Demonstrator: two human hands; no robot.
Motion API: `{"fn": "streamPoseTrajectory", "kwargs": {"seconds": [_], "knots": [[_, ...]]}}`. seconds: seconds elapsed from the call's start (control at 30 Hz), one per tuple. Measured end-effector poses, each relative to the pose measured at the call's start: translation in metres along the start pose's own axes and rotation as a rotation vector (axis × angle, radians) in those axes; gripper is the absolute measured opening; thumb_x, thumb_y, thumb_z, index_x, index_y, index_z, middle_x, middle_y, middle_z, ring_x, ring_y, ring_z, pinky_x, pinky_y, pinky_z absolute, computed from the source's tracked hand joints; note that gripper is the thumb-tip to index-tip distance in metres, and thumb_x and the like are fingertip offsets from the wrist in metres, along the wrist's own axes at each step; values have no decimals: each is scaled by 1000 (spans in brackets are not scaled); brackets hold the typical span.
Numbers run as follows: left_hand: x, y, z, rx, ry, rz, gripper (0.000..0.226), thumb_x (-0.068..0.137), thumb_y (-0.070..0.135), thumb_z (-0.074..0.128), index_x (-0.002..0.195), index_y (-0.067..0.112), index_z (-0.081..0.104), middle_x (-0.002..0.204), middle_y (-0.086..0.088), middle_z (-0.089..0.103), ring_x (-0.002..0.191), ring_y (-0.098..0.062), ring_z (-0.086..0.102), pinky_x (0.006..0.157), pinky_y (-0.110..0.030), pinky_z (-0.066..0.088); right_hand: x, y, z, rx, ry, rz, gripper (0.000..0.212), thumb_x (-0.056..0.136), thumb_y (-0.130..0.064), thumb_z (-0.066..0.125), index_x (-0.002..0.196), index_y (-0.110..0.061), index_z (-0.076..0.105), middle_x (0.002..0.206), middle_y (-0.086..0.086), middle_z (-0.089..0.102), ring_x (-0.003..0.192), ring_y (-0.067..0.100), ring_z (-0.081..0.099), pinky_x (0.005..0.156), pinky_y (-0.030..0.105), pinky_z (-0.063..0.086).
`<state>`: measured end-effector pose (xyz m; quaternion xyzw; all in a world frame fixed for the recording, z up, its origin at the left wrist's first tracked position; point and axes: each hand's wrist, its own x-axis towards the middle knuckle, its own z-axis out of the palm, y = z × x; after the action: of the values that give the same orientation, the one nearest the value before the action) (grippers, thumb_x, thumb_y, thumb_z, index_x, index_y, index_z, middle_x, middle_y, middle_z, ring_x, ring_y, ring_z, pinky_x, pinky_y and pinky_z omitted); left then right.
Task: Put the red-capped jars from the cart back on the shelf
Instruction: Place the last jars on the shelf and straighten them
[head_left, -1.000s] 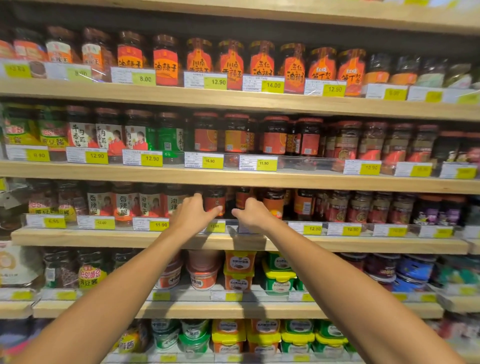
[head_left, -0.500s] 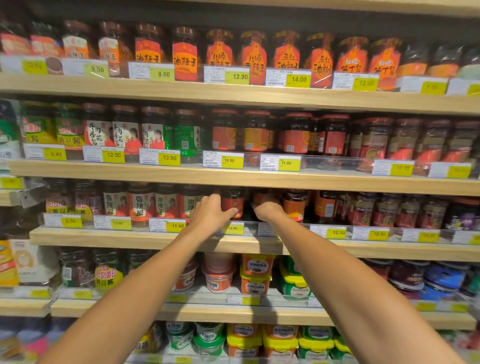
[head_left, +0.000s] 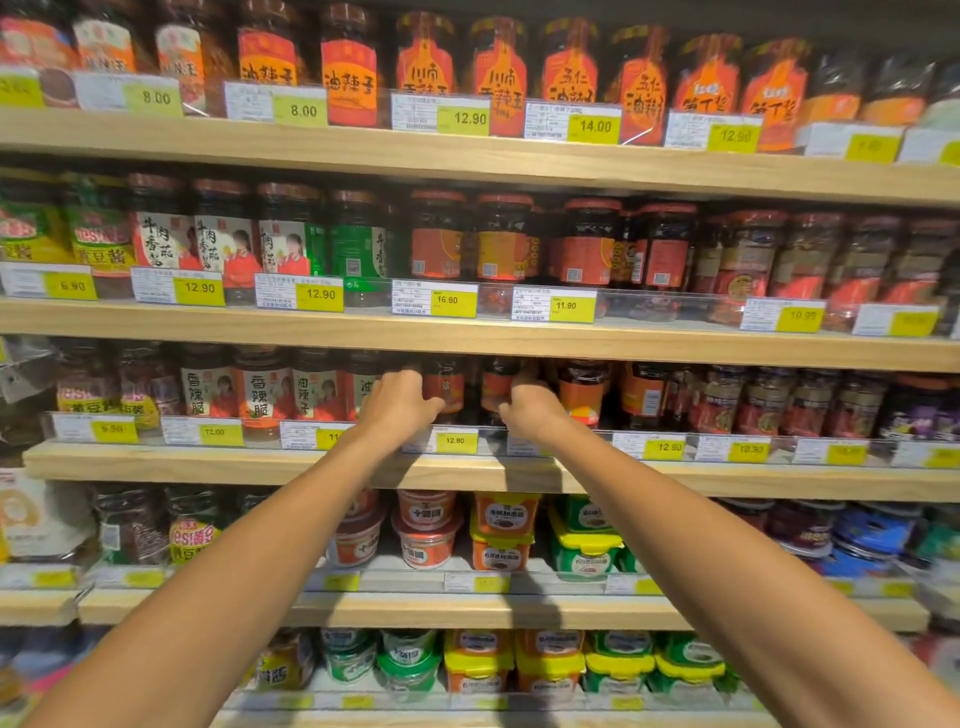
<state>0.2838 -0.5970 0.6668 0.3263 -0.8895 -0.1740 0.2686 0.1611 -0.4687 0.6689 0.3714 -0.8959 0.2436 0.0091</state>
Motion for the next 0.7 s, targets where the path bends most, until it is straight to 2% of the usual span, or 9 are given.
{"fn": "streamPoseTrajectory", "kwargs": {"seconds": [0.1,0.17,0.27,0.33,0.4,0.47,0.57,0.63,0.7], "knots": [[2,1,-2,26,-36,11,26,93,32,64,98,7,57,91,-10,58,89,-31,59,69,-36,45,-5,6,-3,56,25,-23,27,101,-24,53,115,-3,63,109,11,62,99,29,60,83,33,48],[1,4,-4,23,-59,17,26,93,31,64,100,7,56,89,-9,57,85,-29,56,69,-35,43,-9,6,-5,48,23,-30,26,101,-25,53,113,-3,62,103,10,58,92,27,56,79,32,44],[0,5,-5,-2,-62,15,25,93,31,64,100,8,58,82,-6,58,80,-26,57,68,-37,47,-12,5,-6,29,19,-40,28,102,-26,51,110,-1,61,105,15,61,98,33,59,80,35,45],[-1,3,-6,0,-62,14,30,92,34,64,100,5,61,82,-7,61,77,-26,59,69,-38,50,-12,5,-5,65,20,-33,28,100,-33,53,97,-6,62,99,12,63,92,31,60,76,34,46],[-6,0,-5,14,-74,33,35,91,40,64,98,6,64,79,-6,62,74,-25,61,62,-35,46,-15,7,-5,107,44,-31,37,95,-45,58,77,-13,56,83,5,61,81,27,60,68,32,44],[-14,-3,-5,69,-75,61,40,91,49,61,101,10,62,79,-2,60,77,-24,61,60,-33,44,-23,9,-8,121,61,-59,43,90,-54,61,74,-15,55,76,2,61,76,26,61,62,32,43],[-31,-2,-8,175,-11,111,50,90,56,57,119,15,54,107,-4,65,101,-28,63,77,-41,52,-39,19,-15,86,99,-129,56,82,-62,65,103,-12,55,98,7,65,92,28,63,70,36,51],[-44,4,-13,213,56,159,62,91,55,56,139,18,45,132,-4,60,120,-30,58,89,-46,50,-51,31,-22,61,139,-196,68,82,-63,65,122,-11,50,118,9,64,110,30,61,85,43,53],[-55,13,-17,193,85,221,67,92,53,56,148,23,36,143,-2,53,127,-29,54,93,-47,48,-65,45,-31,65,156,-247,80,84,-61,64,144,-12,42,142,7,54,130,27,51,102,44,48]]}}
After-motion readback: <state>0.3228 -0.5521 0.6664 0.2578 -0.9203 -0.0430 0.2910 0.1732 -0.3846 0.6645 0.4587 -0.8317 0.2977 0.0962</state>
